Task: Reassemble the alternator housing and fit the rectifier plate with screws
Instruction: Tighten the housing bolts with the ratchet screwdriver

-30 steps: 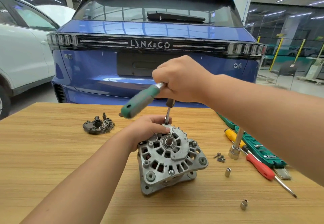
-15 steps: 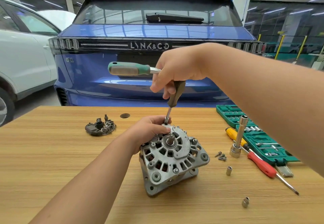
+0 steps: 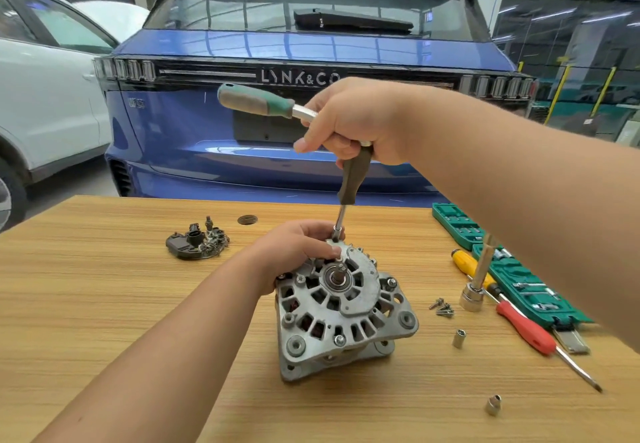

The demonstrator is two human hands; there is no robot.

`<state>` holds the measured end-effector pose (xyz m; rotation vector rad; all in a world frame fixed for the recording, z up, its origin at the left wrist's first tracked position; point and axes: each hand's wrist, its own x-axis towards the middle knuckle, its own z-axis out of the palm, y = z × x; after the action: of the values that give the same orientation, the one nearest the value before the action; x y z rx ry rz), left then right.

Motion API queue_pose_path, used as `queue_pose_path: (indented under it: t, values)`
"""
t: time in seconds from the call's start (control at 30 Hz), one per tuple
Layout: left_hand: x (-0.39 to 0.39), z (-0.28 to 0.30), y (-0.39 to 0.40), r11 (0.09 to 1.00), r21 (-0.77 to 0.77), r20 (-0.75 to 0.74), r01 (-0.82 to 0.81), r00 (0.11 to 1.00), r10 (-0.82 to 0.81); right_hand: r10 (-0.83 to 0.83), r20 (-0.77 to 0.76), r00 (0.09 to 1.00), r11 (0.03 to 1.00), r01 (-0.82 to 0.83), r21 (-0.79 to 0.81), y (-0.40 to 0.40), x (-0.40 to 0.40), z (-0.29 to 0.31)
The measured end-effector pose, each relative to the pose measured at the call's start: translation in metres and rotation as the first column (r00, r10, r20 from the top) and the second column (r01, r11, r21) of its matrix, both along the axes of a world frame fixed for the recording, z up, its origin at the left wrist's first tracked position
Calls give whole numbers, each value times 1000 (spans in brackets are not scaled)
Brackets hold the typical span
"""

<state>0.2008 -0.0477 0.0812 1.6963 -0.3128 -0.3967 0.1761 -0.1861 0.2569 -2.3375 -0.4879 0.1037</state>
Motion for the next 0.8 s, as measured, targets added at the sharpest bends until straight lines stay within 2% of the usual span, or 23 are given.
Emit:
queue_pose_path:
  t: [0.1,0.27,0.33,0.4,0.43,0.47,0.53,0.57,0.6,0.63,0.67,0.7,0.73,0.77,0.8]
  values:
    - [1,0,1,1000,16,4,-1,1000,1,-147,59,987,989,146,30,4,-3,0]
    - [-1,2,1,1000,8,2,-7,1000,7,-221,105,970,974,214,75,9,-4,-1]
    - [-3,1,1,1000,-1,0,-1,1000,1,-207,221,953,978,199,55,9,-6,-3]
    - [-5,0,0,1000,-12,8,2,1000,-2,-165,438,884,974,215,-66,7,-8,-11]
    - [-6,-1,-1,1000,-12,25,-8,1000,9,-101,579,809,956,240,-169,5,-9,-18]
    - [-6,-2,-3,1000,-6,49,-24,998,25,-1,723,690,930,268,-253,3,-9,-26]
    - [-8,-3,-5,999,4,81,-47,996,47,189,934,302,939,222,-262,-4,-7,-40]
    - [-8,-3,-6,999,7,85,-51,995,50,206,973,107,961,163,-222,-8,-4,-47]
    - [-9,-3,-6,999,13,86,-52,995,50,155,988,-15,984,93,-153,-13,-1,-53]
    - [-9,-2,-5,999,16,86,-49,995,47,65,997,-31,998,21,-65,-16,1,-59]
    - [-10,-2,-5,999,12,87,-43,995,41,-56,997,52,997,-55,59,-17,0,-67]
    - [-11,-1,-4,999,7,88,-35,996,34,-195,954,225,966,-125,227,-15,-3,-75]
    - [-11,-1,-4,1000,6,87,-28,996,28,-306,837,453,886,-188,425,-11,-7,-84]
    - [-11,-1,-5,1000,7,82,-28,996,27,-356,679,642,765,-217,607,-7,-10,-92]
    - [-11,-1,-5,999,8,75,-35,997,34,-360,526,771,634,-211,744,-5,-11,-97]
